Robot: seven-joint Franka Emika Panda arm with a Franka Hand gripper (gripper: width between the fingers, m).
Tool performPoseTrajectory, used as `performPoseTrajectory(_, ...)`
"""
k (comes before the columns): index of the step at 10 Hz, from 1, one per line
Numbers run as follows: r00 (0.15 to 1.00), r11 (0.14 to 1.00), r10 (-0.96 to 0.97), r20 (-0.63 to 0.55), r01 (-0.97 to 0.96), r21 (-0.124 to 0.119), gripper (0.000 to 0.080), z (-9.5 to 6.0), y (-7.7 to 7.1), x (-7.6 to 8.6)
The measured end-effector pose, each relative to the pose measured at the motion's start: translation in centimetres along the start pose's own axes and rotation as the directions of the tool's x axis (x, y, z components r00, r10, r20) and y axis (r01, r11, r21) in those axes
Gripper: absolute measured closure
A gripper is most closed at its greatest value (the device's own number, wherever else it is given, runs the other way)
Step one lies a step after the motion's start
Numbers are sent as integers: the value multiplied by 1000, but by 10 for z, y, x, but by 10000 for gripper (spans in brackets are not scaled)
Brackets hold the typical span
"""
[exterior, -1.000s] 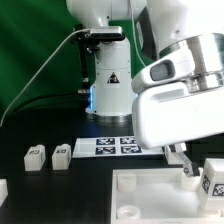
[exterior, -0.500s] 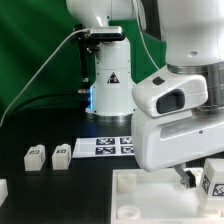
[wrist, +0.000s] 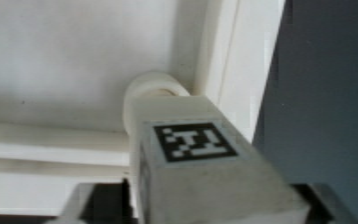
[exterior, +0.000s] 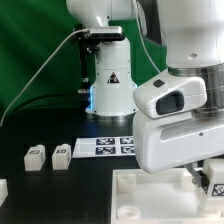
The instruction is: Assemble one leg
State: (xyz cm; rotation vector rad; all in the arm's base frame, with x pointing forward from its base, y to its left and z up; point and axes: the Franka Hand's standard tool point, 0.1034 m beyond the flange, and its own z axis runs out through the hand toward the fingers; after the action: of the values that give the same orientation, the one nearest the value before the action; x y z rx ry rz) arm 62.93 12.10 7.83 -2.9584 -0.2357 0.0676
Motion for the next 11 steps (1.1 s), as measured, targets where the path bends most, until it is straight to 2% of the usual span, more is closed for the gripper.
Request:
performPoseTrajectory(1, 1000, 1000, 0, 1, 0, -10, 498, 0, 5, 0)
performPoseTrajectory(5, 999, 999, 32, -2, -32, -9, 500, 0, 7, 0)
performPoseTrajectory(6, 996, 997, 73, -51, -73, 0, 500, -1, 10, 2)
performPoseTrajectory(8, 931, 939, 344, -121, -342, 42, 501, -1, 12, -2)
performPoseTrajectory(9, 856, 867, 499, -132, -493, 80, 501, -1, 14, -2)
performPoseTrajectory(10, 737, 749, 663, -131, -650, 131, 501, -1, 17, 0)
performPoseTrajectory(11, 624, 634, 773, -114, -755, 168, 501, -1, 18, -2)
